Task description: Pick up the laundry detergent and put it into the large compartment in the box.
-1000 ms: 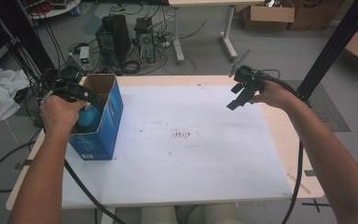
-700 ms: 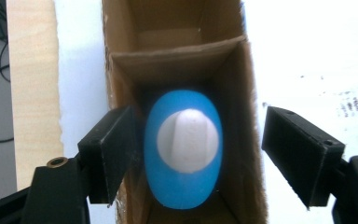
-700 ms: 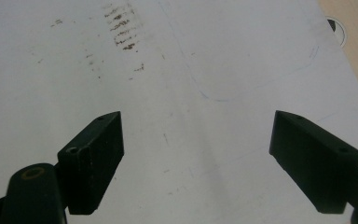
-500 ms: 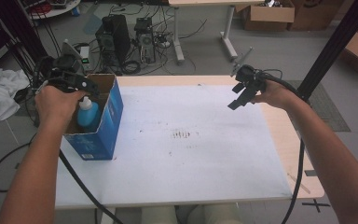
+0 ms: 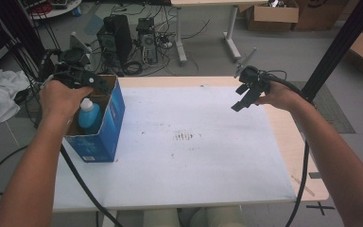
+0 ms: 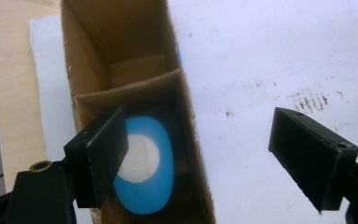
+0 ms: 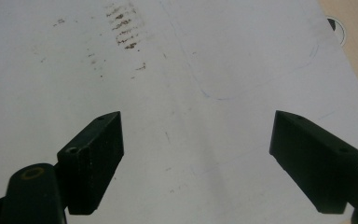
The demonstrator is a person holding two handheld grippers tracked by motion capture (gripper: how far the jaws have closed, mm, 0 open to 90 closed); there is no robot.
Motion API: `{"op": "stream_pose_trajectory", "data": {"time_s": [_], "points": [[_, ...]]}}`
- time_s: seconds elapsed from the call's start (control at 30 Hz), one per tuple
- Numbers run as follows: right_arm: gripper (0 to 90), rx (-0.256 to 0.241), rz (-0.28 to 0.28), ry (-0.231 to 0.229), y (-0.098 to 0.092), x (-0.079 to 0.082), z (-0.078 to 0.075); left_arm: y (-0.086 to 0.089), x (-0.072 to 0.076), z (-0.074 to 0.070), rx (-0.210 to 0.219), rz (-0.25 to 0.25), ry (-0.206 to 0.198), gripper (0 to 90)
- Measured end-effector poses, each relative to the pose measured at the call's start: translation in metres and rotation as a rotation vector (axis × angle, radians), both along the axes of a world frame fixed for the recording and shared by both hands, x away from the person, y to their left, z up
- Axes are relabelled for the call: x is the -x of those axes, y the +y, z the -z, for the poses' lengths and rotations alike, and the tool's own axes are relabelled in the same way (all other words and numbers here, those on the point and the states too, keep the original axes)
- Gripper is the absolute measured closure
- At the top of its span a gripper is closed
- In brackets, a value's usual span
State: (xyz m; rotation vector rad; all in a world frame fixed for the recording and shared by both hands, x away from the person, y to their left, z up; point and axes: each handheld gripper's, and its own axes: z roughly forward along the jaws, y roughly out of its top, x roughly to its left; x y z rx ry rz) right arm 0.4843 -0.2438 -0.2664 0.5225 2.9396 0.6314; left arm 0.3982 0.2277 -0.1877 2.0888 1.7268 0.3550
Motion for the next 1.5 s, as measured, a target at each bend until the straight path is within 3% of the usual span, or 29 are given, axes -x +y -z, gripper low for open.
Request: {"op": "stream_pose_trajectory", "data": {"time_s": [0.53, 0.83, 0.87, 0.9, 0.93, 1.0, 1.23, 1.5], "points": [[17.6, 0.002, -0.001, 0.001, -0.001, 0.002, 0.000, -0.026, -0.002, -0.011, -0.015, 0.117, -0.063, 18.8], [17.6, -0.001, 0.001, 0.003, -0.002, 0.004, 0.000, -0.058, -0.012, -0.016, -0.037, 0.297, -0.072, 18.7], [17.6, -0.001, 0.001, 0.003, -0.002, 0.004, 0.000, -0.058, -0.012, -0.016, -0.037, 0.297, -0.072, 18.8], [17.6, -0.002, -0.001, 0.003, -0.003, 0.005, -0.001, -0.066, -0.014, -0.017, -0.039, 0.336, -0.077, 18.6], [17.6, -0.003, -0.004, 0.002, -0.003, 0.005, -0.001, -0.066, -0.014, -0.017, -0.039, 0.336, -0.077, 18.6], [17.6, -0.001, -0.003, 0.002, -0.004, 0.006, -0.002, -0.081, -0.018, -0.018, -0.050, 0.400, -0.080, 18.6], [17.6, 0.004, 0.000, 0.000, -0.008, 0.007, -0.002, -0.115, -0.025, -0.016, -0.068, 0.521, -0.093, 18.4], [17.6, 0.004, -0.009, 0.010, -0.006, 0.005, -0.001, -0.148, -0.038, -0.002, -0.113, 0.671, -0.046, 18.5]]}}
